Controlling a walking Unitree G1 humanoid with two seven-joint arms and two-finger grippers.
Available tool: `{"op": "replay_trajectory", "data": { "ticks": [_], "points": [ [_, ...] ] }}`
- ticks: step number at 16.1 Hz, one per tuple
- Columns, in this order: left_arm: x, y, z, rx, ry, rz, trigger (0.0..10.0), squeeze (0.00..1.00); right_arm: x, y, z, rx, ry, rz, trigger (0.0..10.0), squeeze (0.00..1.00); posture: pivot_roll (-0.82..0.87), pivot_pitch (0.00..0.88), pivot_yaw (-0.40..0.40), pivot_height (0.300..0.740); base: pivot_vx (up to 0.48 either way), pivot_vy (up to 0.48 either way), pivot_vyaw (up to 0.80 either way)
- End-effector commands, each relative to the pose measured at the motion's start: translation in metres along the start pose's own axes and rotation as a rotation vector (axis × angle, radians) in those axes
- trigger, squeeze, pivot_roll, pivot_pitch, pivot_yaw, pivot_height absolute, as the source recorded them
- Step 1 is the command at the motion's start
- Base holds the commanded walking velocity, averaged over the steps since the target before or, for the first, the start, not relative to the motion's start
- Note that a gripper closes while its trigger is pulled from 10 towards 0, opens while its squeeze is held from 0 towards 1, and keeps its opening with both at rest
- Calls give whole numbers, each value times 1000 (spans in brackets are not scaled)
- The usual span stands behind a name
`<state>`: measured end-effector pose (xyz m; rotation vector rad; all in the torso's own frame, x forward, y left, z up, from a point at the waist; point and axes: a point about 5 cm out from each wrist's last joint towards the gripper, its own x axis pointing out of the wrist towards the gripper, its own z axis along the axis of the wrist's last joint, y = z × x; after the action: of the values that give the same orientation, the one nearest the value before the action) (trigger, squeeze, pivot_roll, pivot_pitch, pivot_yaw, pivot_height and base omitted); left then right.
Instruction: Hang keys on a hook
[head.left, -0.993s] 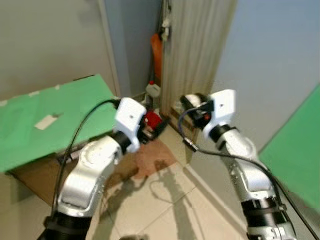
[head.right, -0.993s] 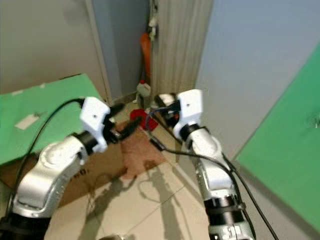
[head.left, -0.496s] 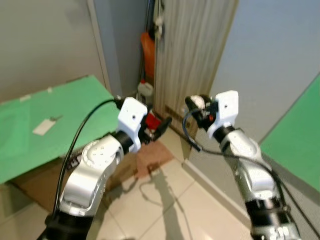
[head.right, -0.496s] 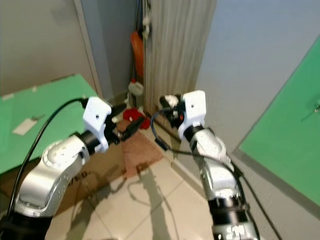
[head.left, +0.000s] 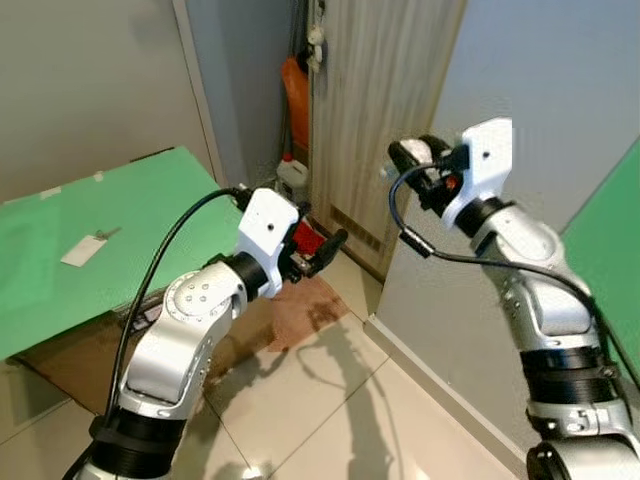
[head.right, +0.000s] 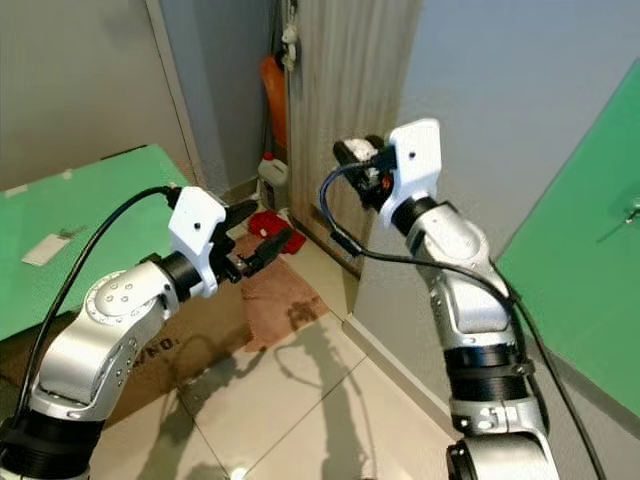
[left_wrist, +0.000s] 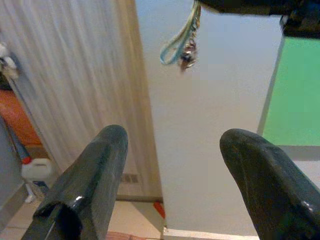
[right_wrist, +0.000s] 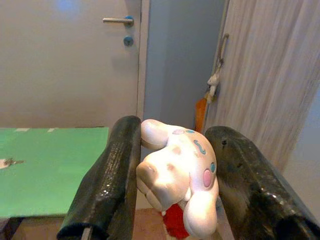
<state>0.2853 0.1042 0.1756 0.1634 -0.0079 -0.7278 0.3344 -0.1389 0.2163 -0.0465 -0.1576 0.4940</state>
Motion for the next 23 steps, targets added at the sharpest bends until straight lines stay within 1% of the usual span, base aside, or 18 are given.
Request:
{"op": "replay_trajectory", "data": {
  "ticks": [1, 3, 5, 6, 8, 11, 13, 15, 16, 19, 23],
  "points": [
    [3, 0, 4, 16, -8, -18, 10000, 0, 2, 1, 12, -11, -20, 42, 10000, 0, 40, 0, 10, 740, 0, 0, 0],
    [6, 2, 6, 32, -19, -22, 10000, 0, 3, 6, 16, -8, -13, 103, 10000, 0, 44, 0, 7, 740, 0, 0, 0],
    [8, 3, 10, 74, -32, -55, 10000, 0, 2, 11, 21, 14, -9, 164, 10000, 0, 45, 0, 9, 740, 0, 0, 0],
    [8, 3, 10, 74, -34, -59, 10000, 0, 2, 13, 22, 20, -9, 174, 10000, 0, 44, 0, 11, 740, 0, 0, 0],
    [9, 2, 12, 64, -38, -81, 10000, 0, 1, 21, 28, 59, -21, 219, 10000, 0, 40, 0, 16, 740, 0, 0, 0],
    [12, 2, 10, 45, -42, -91, 10000, 0, 0, 25, 34, 94, -33, 246, 10000, 0, 36, 0, 21, 740, 0, 0, 0],
    [13, 5, 9, 57, -39, -86, 10000, 0, -2, 27, 36, 102, -33, 260, 10000, 0, 34, 0, 23, 740, 0, 0, 0],
    [14, 14, 11, 58, -46, -52, 10000, 0, -9, 33, 37, 125, -21, 310, 10000, 0, 28, 0, 26, 740, 0, 0, 0],
    [15, 16, 11, 57, -48, -43, 10000, 0, -12, 36, 38, 131, -18, 328, 10000, 0, 26, 0, 27, 740, 0, 0, 0],
    [19, 19, 14, 62, -59, -31, 10000, 0, -17, 45, 40, 140, -9, 378, 10000, 0, 21, 0, 28, 740, 0, 0, 0],
    [20, 19, 14, 65, -65, -30, 10000, 0, -22, 55, 41, 152, 2, 431, 10000, 0, 22, 0, 28, 740, 0, 0, 0]
  ]
}}
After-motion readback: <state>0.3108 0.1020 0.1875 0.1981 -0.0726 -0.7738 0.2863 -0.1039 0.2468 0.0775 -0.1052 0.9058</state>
